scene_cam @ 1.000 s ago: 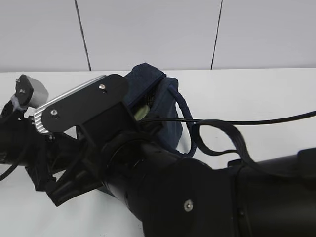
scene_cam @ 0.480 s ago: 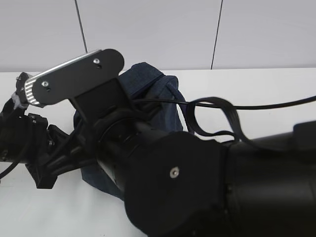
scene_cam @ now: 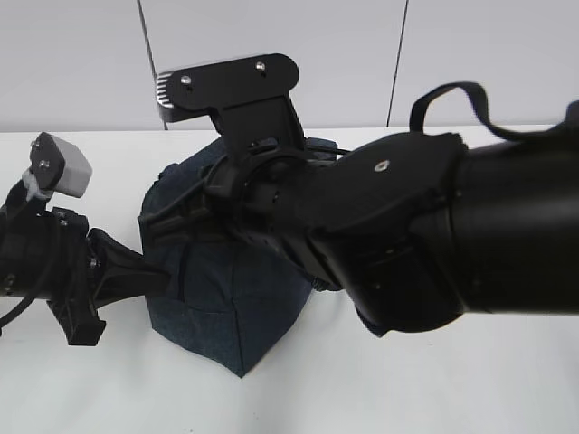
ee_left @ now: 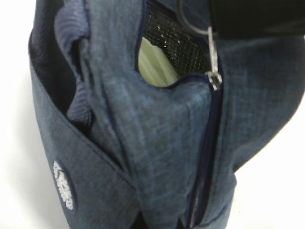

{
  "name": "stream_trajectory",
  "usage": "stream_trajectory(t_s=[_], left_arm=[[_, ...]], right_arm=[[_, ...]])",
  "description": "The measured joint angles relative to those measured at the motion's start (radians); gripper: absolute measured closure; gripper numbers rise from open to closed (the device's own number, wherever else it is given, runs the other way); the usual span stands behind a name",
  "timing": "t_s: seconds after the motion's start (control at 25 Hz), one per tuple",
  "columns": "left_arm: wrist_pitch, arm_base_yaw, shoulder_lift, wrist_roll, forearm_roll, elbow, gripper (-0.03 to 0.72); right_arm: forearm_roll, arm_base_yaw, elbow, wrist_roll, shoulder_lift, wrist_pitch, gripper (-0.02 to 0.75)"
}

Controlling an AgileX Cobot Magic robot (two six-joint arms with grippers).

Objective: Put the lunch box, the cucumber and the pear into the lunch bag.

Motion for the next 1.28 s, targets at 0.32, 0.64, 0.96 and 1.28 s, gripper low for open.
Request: stream_trajectory(t_s=[0.32,0.64,0.96,1.28], left_arm=[[-0.002,-0.001,0.000,0.000,-0.005,-0.002,0.677],[-0.013,-0.001,0.000,0.000,0.027,-0.002,0.678],[-0.013,-0.001,0.000,0.000,0.054,-0.002,0.679],[-0.013,-0.001,0.000,0.000,0.064,-0.002,0.679]], right_arm=[[0.000,-0.043,-0.005,0.000,-0.043,0.091,0.738],[0.000,-0.086,-0.046,0.000,-0.052,0.103,0.738],[0.029,-0.211,-0.051,0.004,-0.056,0.177,0.738],[0.034,-0.367,-0.082,0.005,-0.044,0.323,0.738]])
